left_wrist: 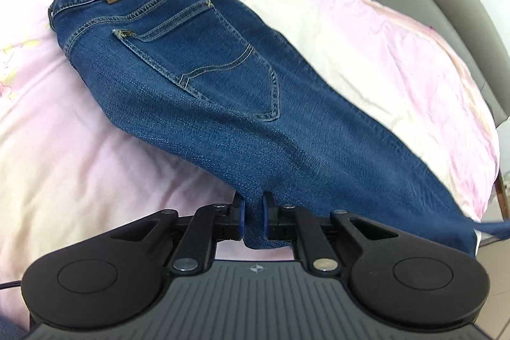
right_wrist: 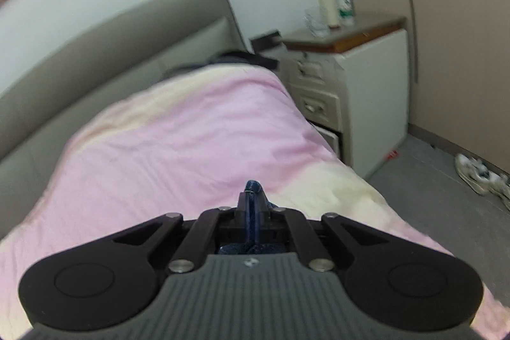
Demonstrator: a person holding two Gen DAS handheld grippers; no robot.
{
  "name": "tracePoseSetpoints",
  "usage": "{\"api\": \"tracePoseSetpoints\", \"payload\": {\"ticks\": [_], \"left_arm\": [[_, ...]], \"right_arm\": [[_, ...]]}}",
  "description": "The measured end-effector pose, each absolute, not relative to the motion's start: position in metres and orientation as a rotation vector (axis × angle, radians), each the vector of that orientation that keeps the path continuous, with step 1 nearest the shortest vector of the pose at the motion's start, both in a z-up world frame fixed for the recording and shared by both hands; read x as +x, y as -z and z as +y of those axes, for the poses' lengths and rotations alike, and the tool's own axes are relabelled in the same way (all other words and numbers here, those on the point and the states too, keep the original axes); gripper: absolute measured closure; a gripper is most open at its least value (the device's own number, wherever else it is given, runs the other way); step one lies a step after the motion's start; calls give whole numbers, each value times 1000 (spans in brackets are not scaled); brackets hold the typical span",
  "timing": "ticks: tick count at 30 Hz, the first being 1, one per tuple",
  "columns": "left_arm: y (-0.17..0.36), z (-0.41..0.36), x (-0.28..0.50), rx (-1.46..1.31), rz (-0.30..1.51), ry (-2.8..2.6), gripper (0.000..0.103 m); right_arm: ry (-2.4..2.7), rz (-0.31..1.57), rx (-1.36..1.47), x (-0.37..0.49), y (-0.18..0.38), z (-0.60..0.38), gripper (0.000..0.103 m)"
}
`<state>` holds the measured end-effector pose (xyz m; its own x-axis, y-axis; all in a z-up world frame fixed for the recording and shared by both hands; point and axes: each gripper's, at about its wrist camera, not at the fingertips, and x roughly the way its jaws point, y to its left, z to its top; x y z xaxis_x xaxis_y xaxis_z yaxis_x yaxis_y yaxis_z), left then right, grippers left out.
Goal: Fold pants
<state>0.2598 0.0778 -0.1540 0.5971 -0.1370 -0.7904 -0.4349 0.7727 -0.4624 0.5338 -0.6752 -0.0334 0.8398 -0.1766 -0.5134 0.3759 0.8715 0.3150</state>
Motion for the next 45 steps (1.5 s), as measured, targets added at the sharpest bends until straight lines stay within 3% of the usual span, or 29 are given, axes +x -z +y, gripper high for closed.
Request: {"api": "tracePoseSetpoints", "payload": {"ticks": [4,10,13,15,17,18,21,23,25,32,35,39,41,43,44,45], "left_arm": [[164,71,256,-666,944,-209,93],[183,63,269,-605,1031,-234,94],[185,60,271,-574,1042,-239,94],[186,60,271,-575,1041,-243,93],[188,60,270,-583,1036,-246,93],[188,60,269,-582,1032,-245,93],[189,60,268,-581,1029,-248,93],[189,60,270,-575,1033,-250,93],[188,59,271,-572,1036,-251,93],[191,59,273,-579,1043,-252,92],[193,58,273,-576,1043,-254,92],[193,59,271,-596,1036,-252,92],[192,61,271,-604,1036,-249,92],[195,63,272,-626,1038,-252,90],[198,64,272,-644,1039,-255,88],[202,65,272,-664,1043,-260,84]], "right_arm": [[264,454,404,558,43,-680,103],[392,718,493,550,181,-715,103],[388,736,580,530,213,-736,103],[360,725,627,521,217,-744,98],[362,700,680,512,216,-753,68],[361,688,724,506,217,-757,59],[344,703,850,492,228,-764,62],[313,688,911,489,236,-764,71],[301,677,941,489,242,-764,71],[304,644,1068,480,253,-757,67],[248,631,1064,479,246,-749,51],[323,645,1097,489,259,-748,48],[347,596,1152,490,265,-749,49],[312,538,1146,494,257,-747,63],[300,524,1097,497,250,-744,78],[288,531,1040,501,243,-742,83]]}}
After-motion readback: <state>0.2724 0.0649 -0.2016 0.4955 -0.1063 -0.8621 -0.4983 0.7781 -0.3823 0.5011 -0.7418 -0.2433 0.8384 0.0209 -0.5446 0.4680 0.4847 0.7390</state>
